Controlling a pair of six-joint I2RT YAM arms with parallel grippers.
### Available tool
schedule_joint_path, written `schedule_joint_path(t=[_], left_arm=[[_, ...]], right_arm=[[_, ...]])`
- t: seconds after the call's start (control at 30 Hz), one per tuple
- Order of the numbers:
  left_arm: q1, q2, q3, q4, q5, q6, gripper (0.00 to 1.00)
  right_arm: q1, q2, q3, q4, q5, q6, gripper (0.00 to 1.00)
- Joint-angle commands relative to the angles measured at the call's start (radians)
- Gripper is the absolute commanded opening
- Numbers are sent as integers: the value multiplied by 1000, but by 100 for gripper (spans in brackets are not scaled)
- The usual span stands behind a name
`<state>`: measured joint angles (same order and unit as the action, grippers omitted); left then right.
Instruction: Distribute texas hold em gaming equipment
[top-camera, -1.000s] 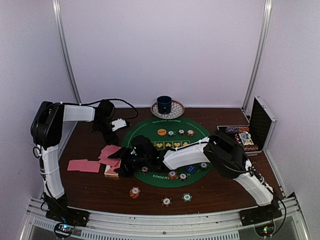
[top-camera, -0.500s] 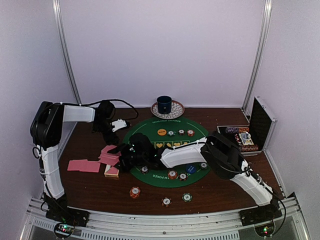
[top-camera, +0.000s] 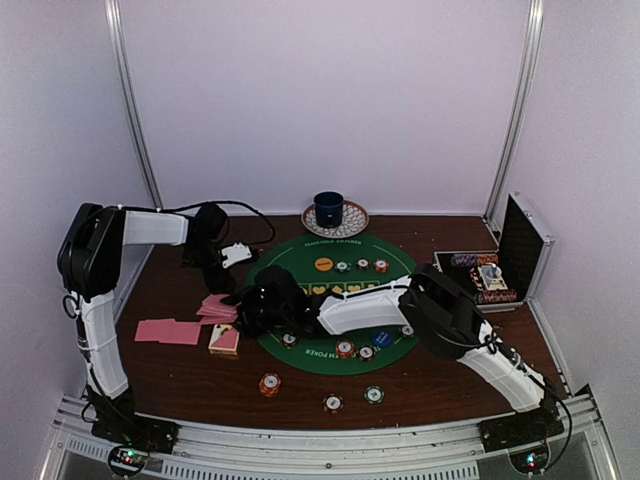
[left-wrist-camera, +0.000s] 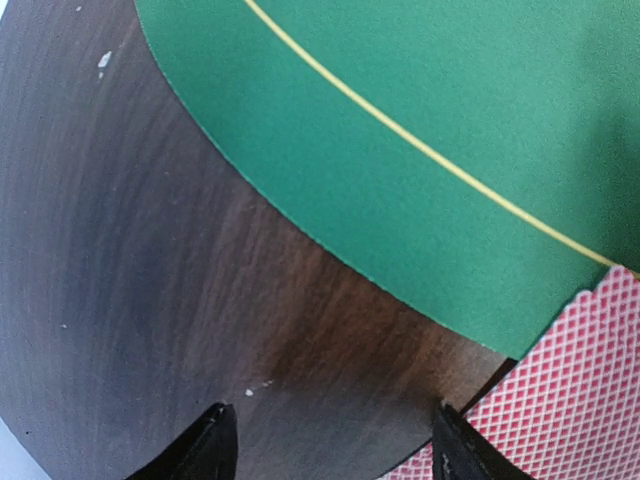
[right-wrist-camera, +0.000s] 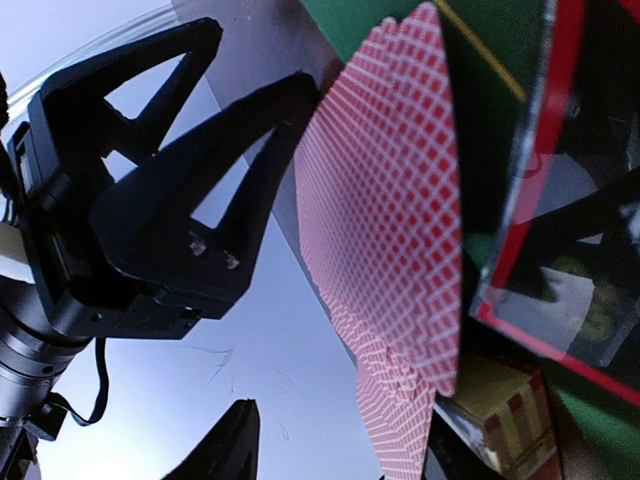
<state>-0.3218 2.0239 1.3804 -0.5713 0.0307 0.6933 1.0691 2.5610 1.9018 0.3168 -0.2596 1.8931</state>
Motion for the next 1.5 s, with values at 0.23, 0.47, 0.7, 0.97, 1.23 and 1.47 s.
schedule_joint_path(t=[0.23, 0.47, 0.7, 0.97, 1.23, 1.47], left_arm=[[-2, 73, 38, -233, 39, 10, 64], [3, 96, 81, -257, 40, 16, 62], [6, 100, 85, -258, 41, 14, 58], [12, 101, 89, -279, 55, 6, 55], [22, 101, 93, -286, 60, 3, 54], [31, 97, 132, -300, 31, -8, 56]], right_arm=[[-21, 31, 67, -23, 101, 4, 46], [-24, 47, 93, -60, 90, 12, 39], [-29, 46, 93, -92, 83, 10, 33], [-34, 90, 188, -152, 92, 8, 27], [-34, 103, 203, -186, 74, 1, 13], [-32, 75, 145, -146, 63, -9, 0]])
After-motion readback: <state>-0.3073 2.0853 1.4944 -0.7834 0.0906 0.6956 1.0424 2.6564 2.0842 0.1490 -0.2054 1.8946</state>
